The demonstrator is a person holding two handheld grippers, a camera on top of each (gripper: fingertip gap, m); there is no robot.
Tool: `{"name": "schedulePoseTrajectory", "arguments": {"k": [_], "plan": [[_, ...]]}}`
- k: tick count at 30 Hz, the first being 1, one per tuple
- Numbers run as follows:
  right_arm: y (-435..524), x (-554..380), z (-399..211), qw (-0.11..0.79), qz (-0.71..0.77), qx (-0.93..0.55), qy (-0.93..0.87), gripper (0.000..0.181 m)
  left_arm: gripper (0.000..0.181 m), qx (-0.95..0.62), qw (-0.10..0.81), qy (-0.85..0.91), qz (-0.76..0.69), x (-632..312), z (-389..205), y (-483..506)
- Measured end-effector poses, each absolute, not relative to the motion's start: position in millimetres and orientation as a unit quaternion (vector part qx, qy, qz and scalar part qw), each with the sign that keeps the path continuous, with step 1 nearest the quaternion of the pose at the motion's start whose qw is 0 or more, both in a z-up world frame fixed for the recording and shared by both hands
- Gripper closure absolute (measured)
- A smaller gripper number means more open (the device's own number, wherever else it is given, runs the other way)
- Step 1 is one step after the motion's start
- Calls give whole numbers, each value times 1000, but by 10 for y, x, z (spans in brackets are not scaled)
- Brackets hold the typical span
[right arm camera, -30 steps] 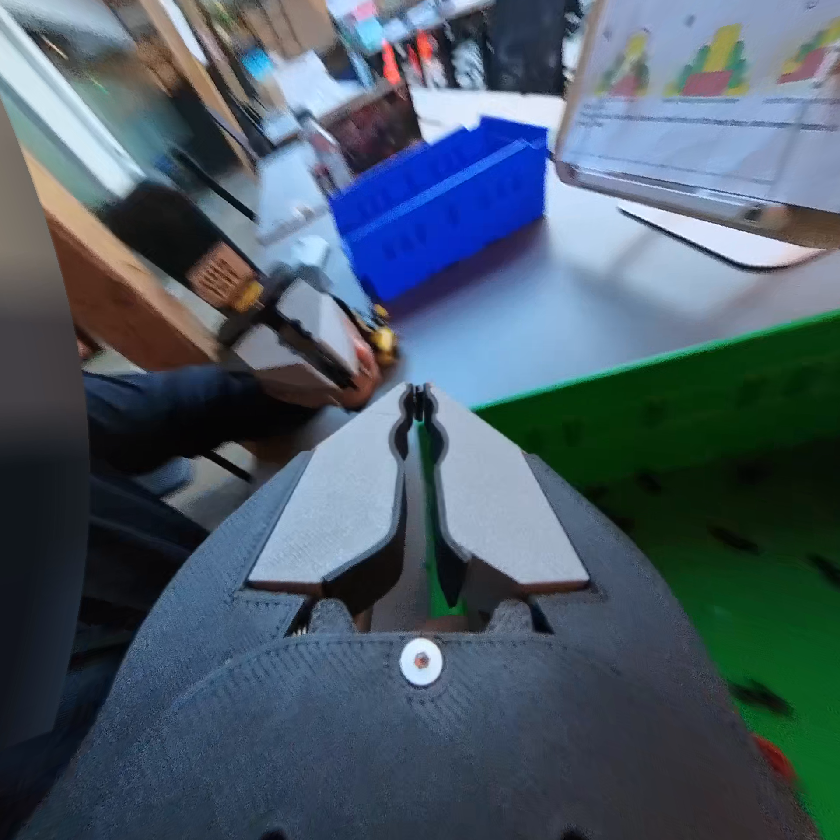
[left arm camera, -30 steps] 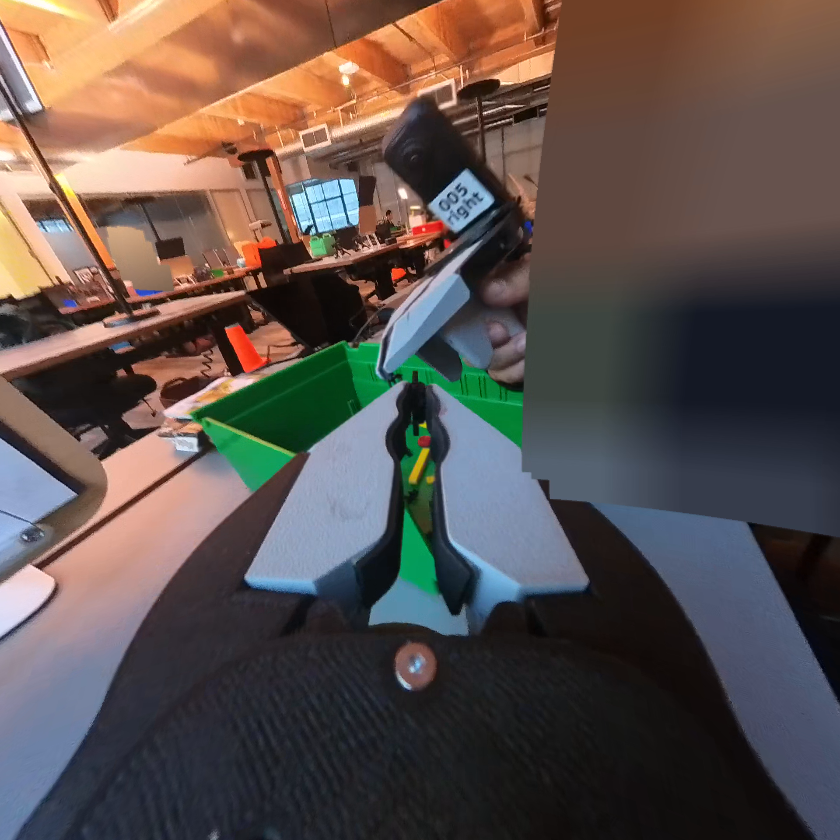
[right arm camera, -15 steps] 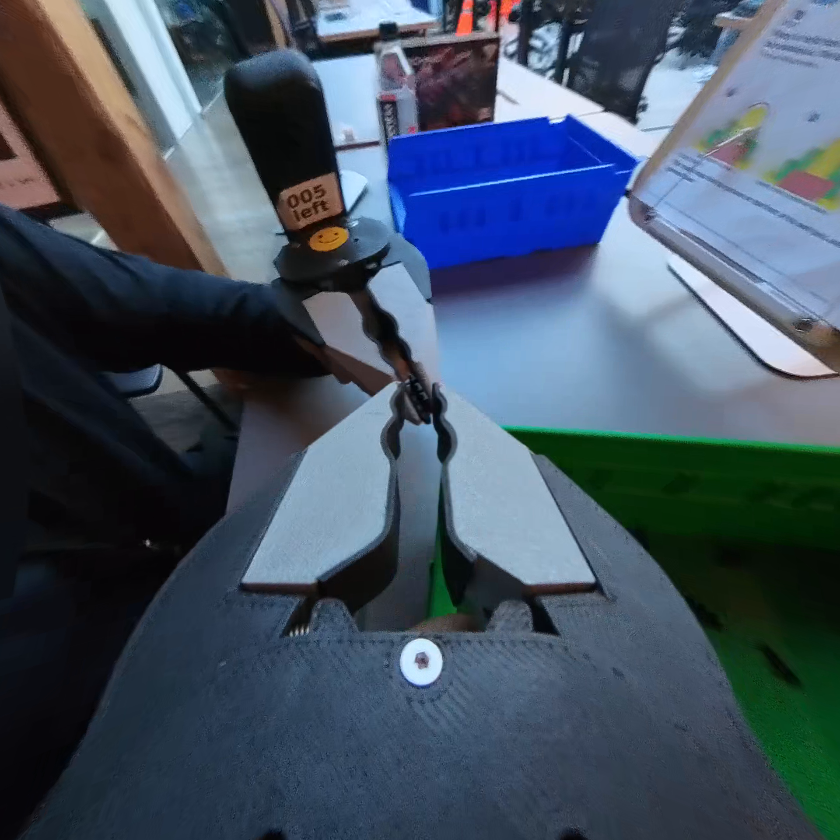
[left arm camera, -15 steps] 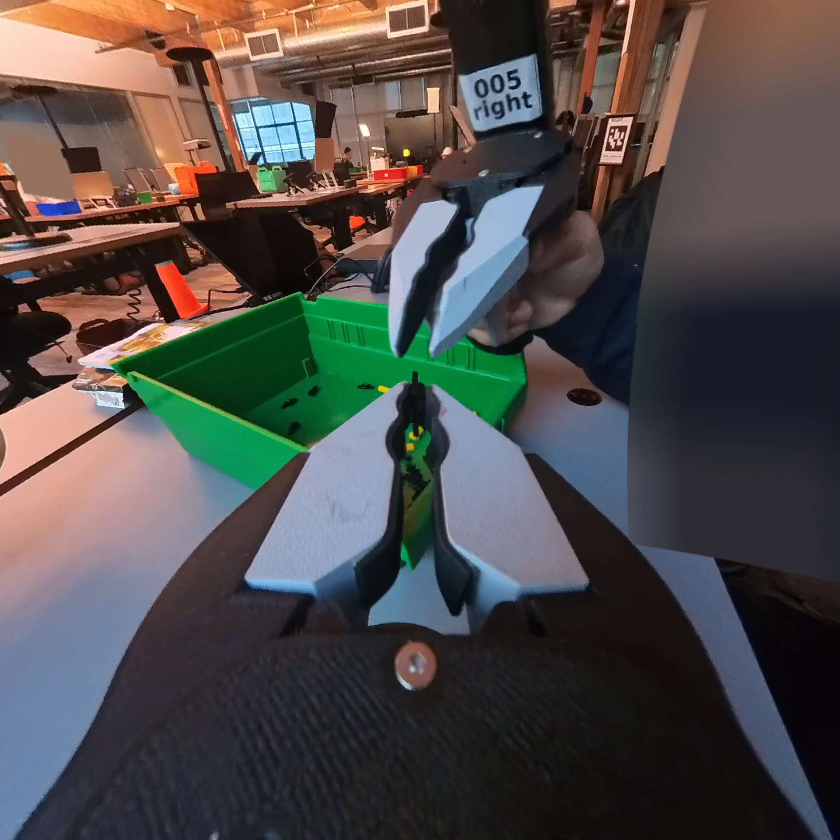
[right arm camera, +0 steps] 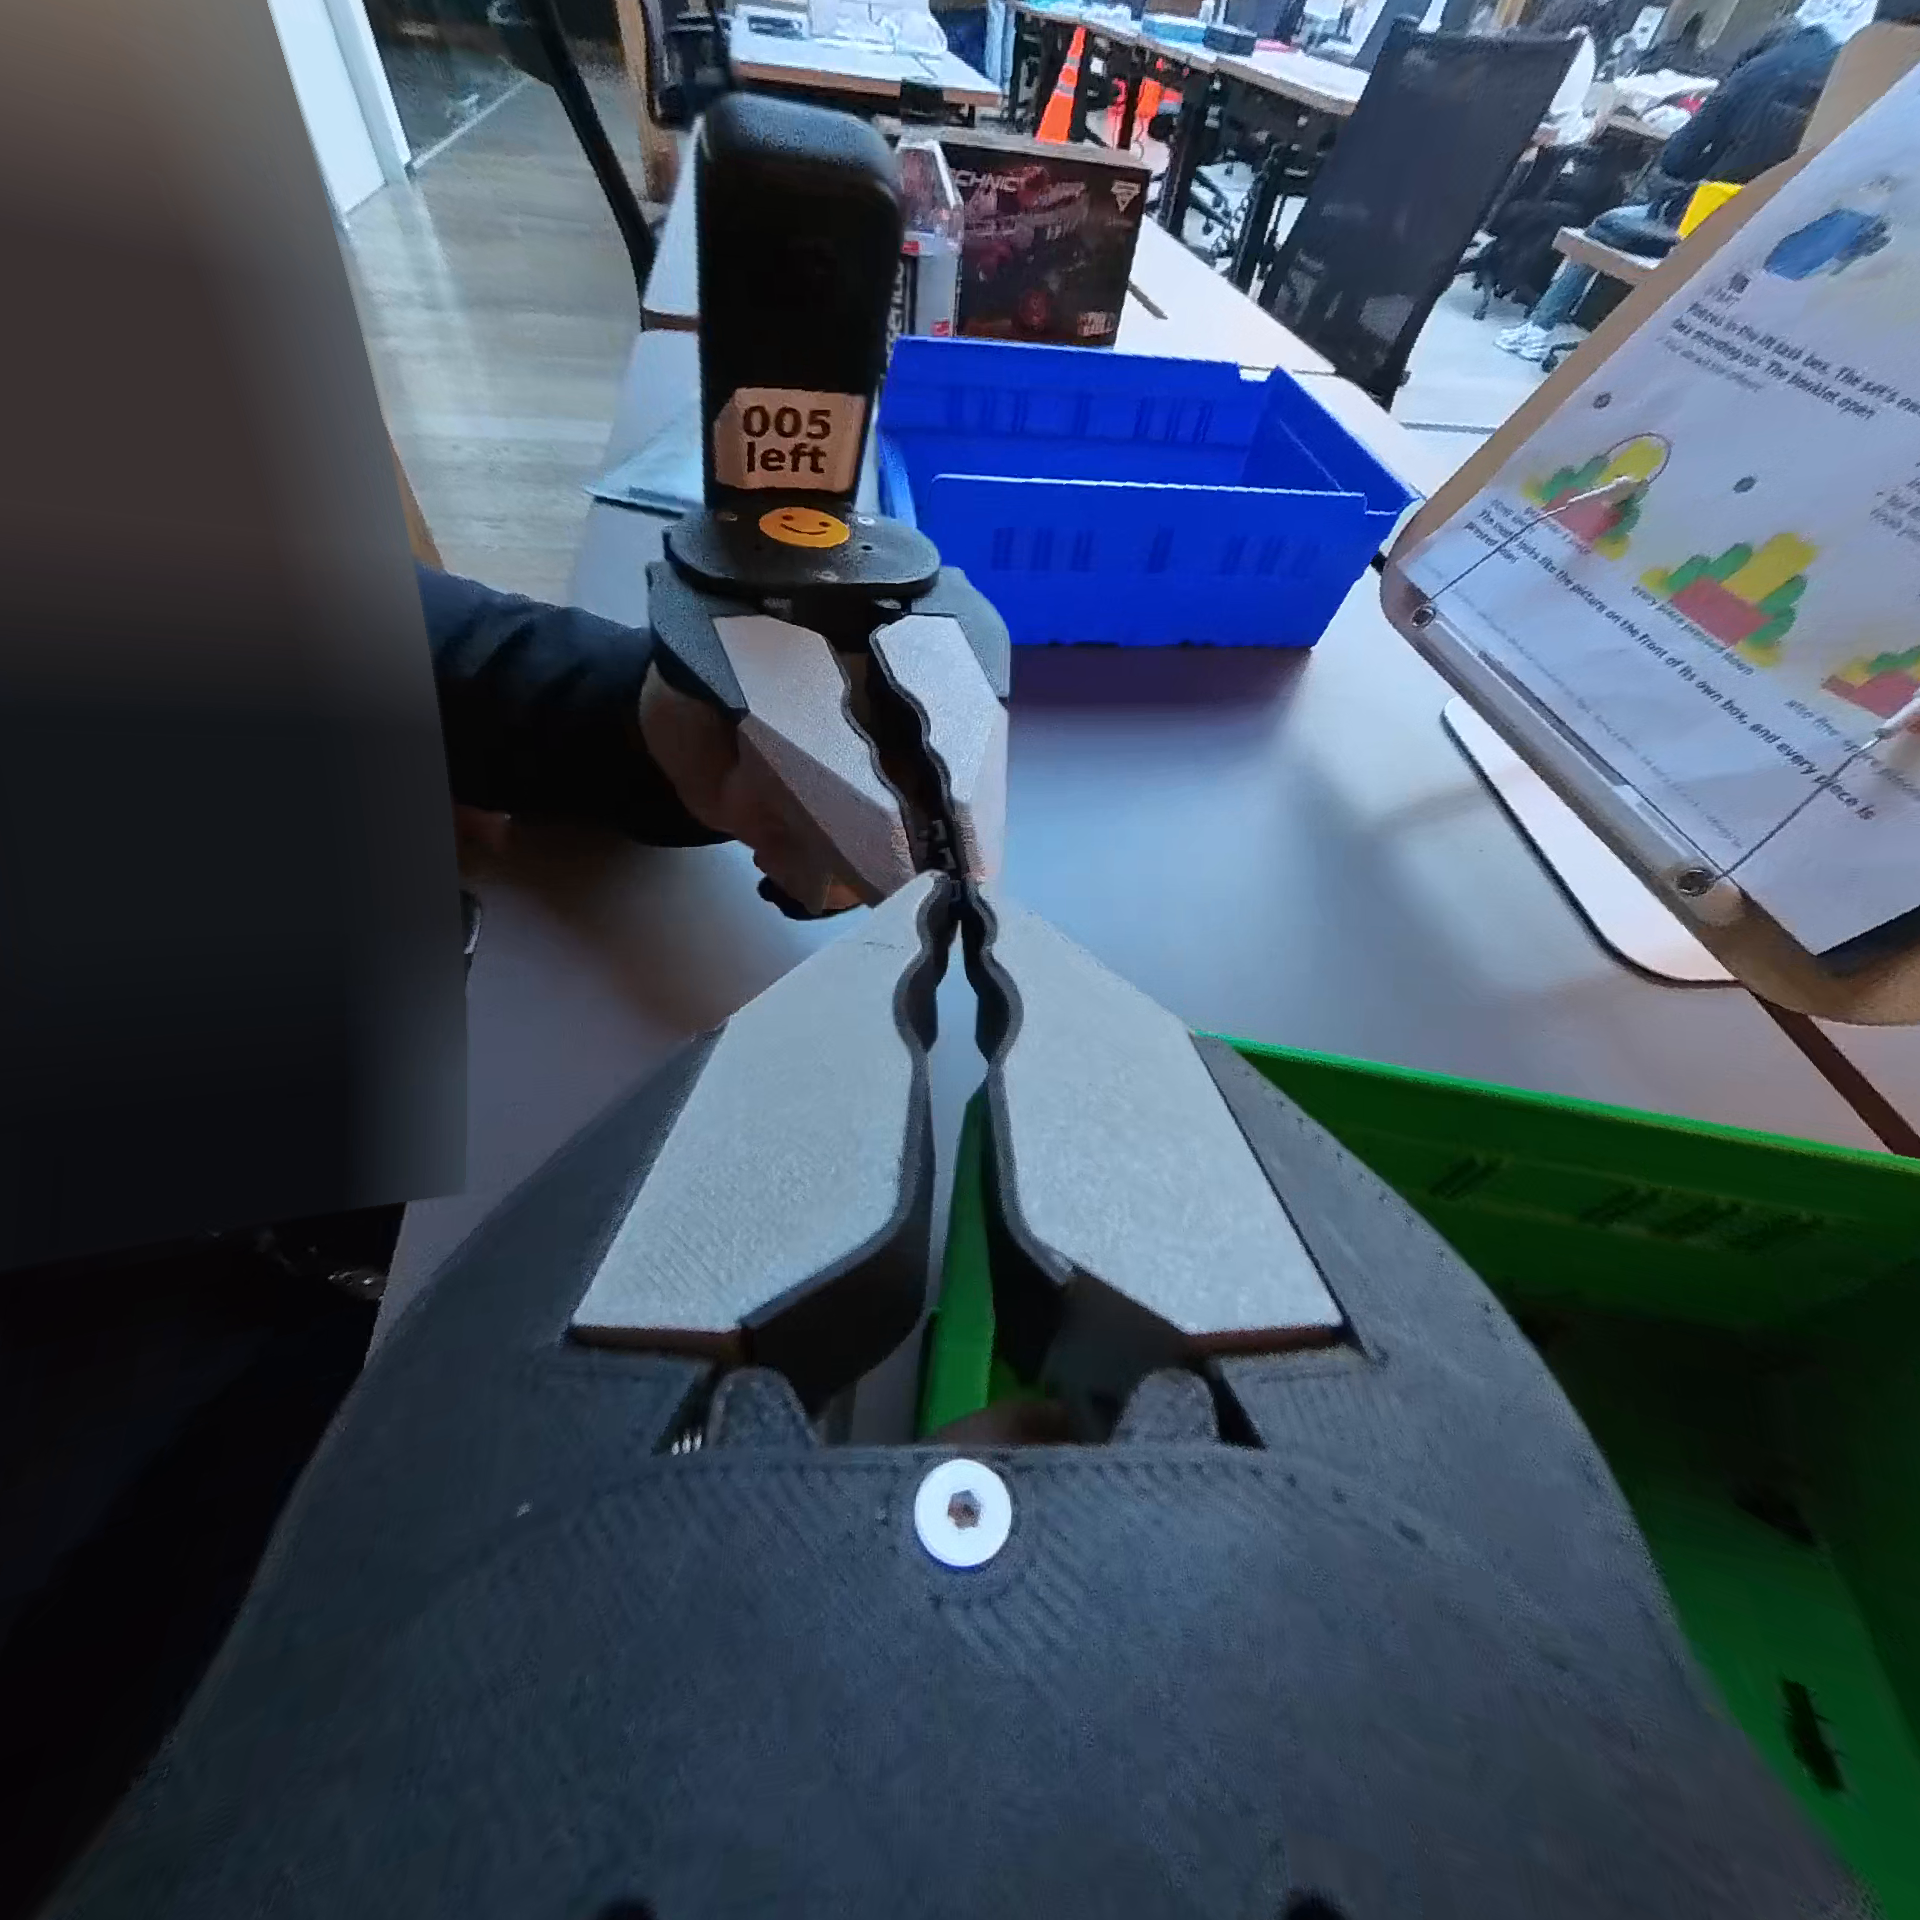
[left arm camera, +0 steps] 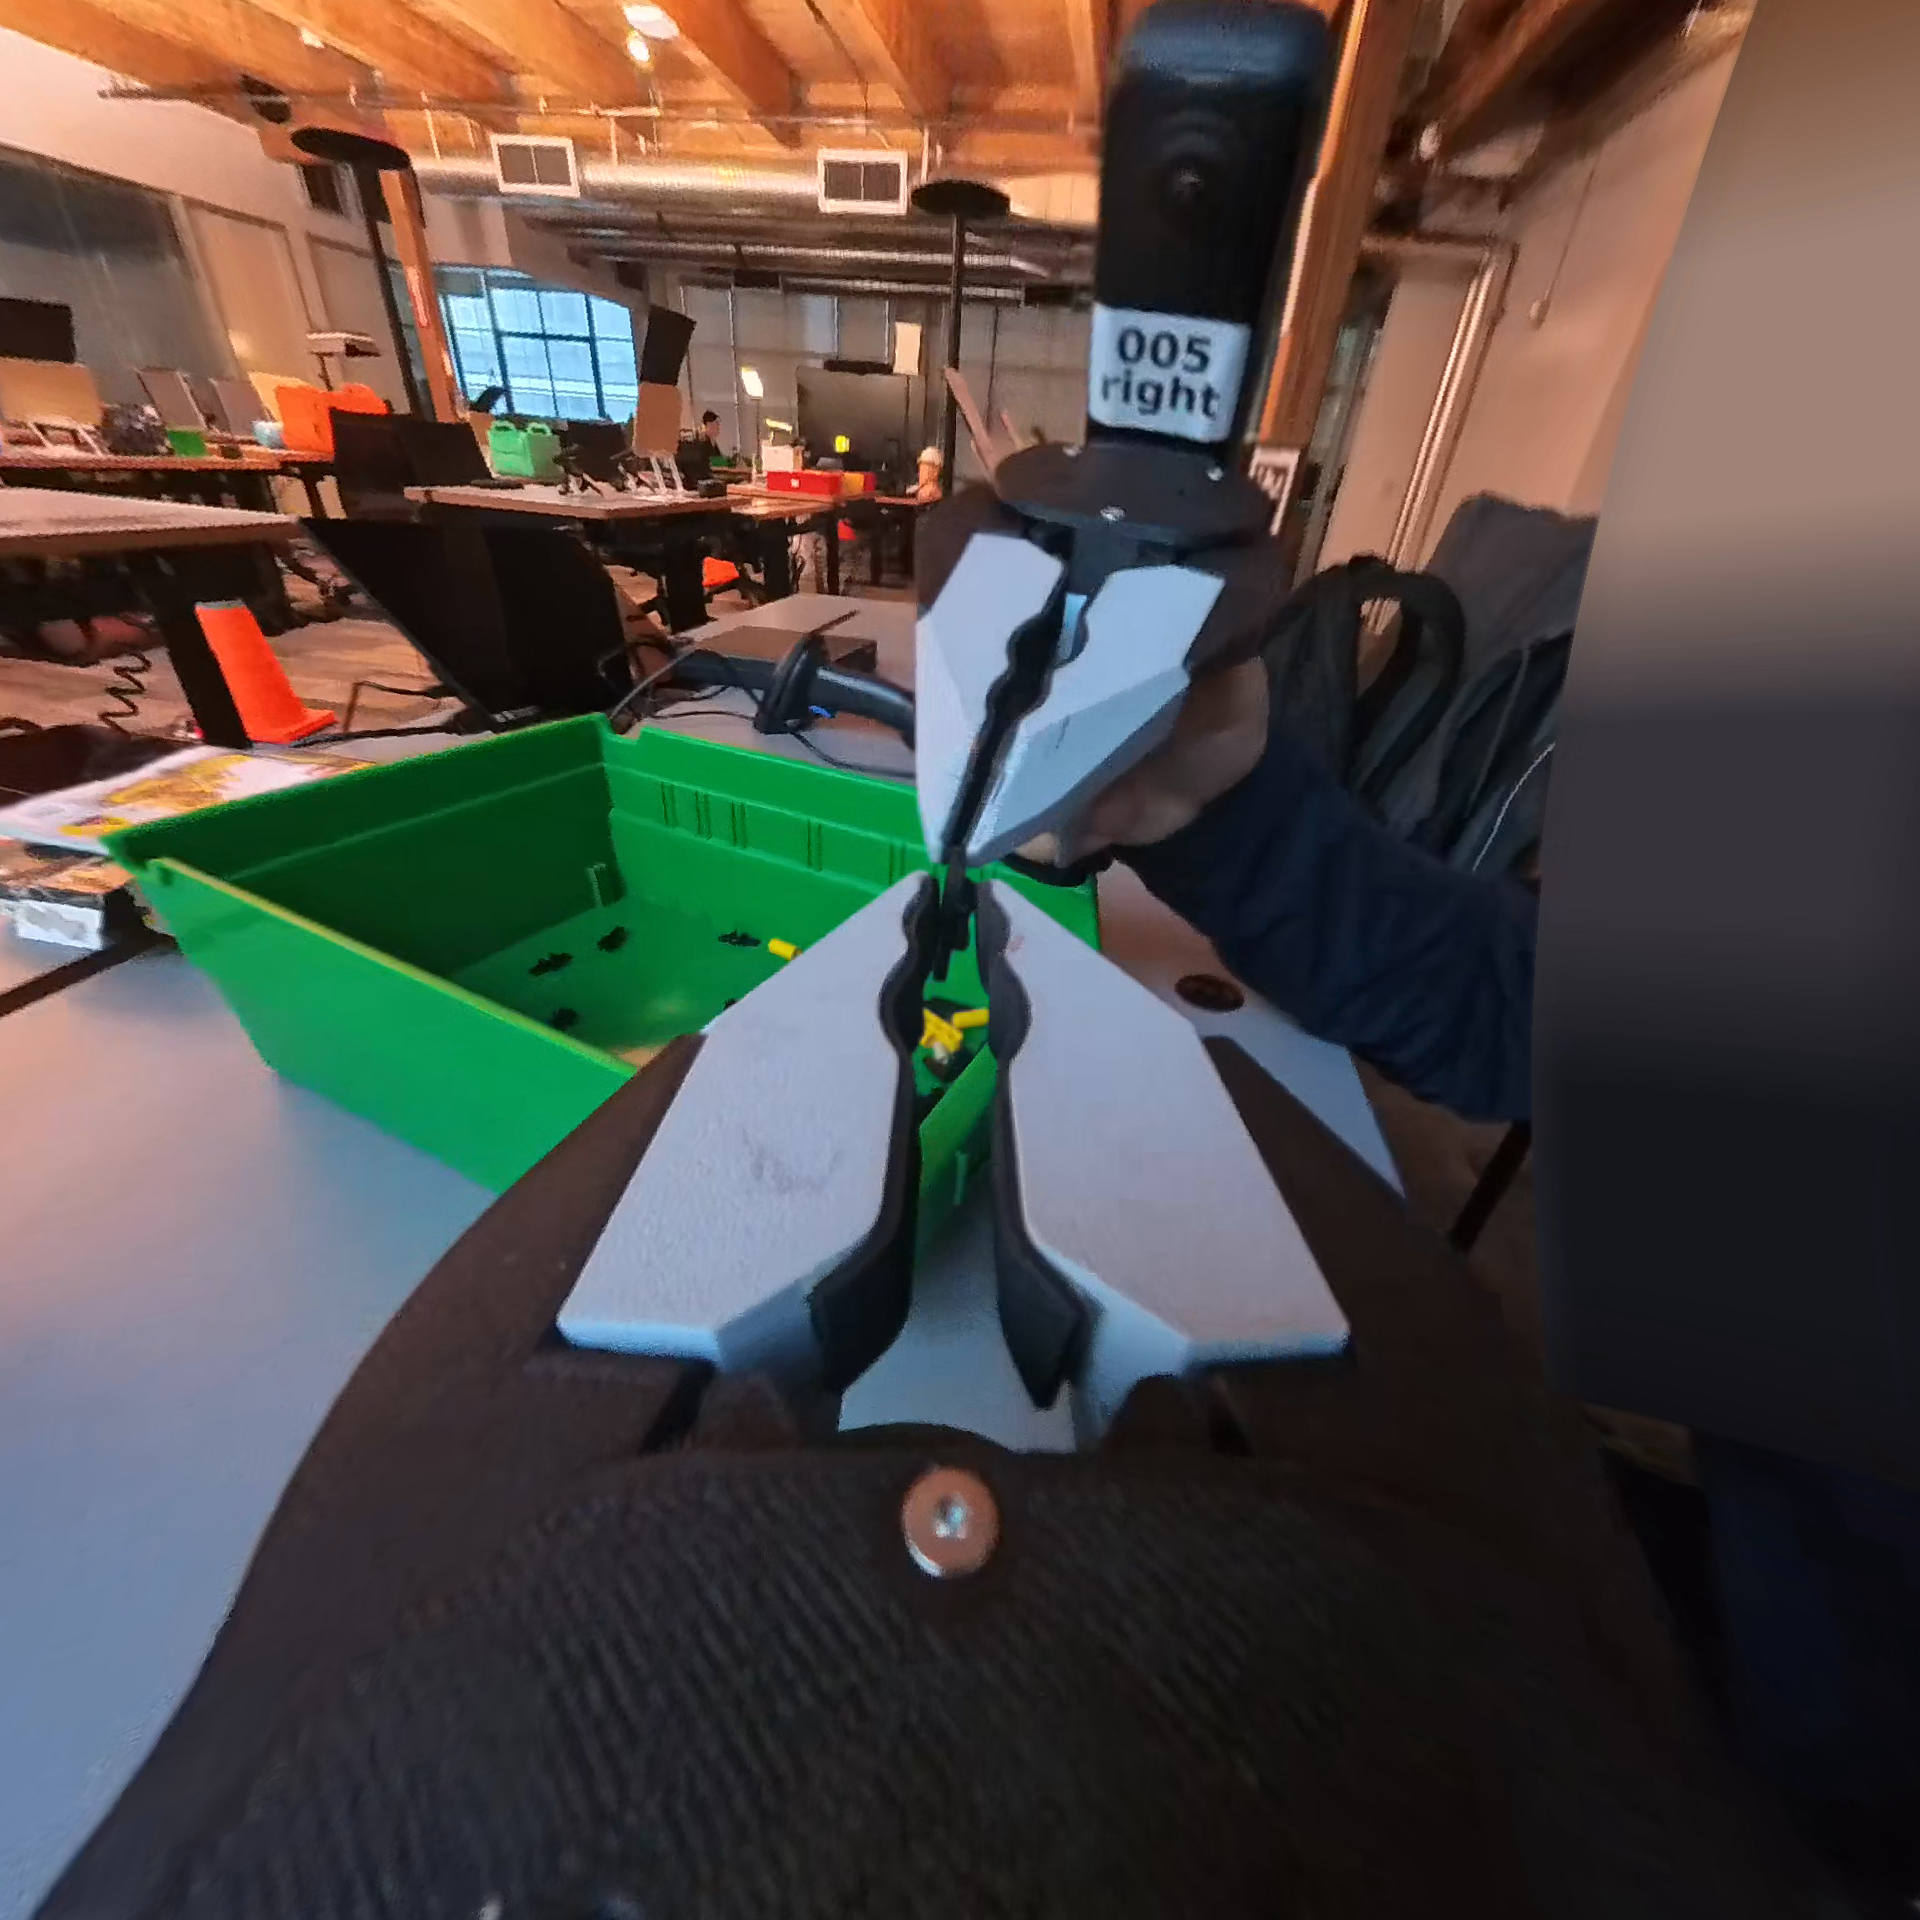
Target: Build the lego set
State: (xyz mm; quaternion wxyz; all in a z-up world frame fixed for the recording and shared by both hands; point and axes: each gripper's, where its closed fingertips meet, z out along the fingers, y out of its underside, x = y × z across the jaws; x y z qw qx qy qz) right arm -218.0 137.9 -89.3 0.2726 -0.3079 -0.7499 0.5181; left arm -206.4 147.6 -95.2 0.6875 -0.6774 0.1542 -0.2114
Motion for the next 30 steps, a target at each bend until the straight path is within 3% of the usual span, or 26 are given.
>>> {"name": "schedulePoseTrajectory", "arguments": {"k": [7, 11, 18, 19, 30], "plan": [[1433, -2189, -876, 268, 522, -321, -743, 181, 179, -680, 692, 155, -185, -2085, -956, 1486], [1435, -2141, -799, 266, 537, -314, -737, 181, 168, -673, 703, 143, -180, -2135, -903, 1483], [1403, -2167, -905, 265, 514, -316, -752, 181, 172, -666, 707, 153, -181, -2087, -867, 1447], [1397, -2165, -897, 264, 517, -315, -751, 181, 181, -667, 706, 157, -180, -2081, -870, 1442], [1385, -2152, -872, 260, 524, -313, -748, 181, 175, -670, 702, 151, -188, -2102, -884, 1445]]}}
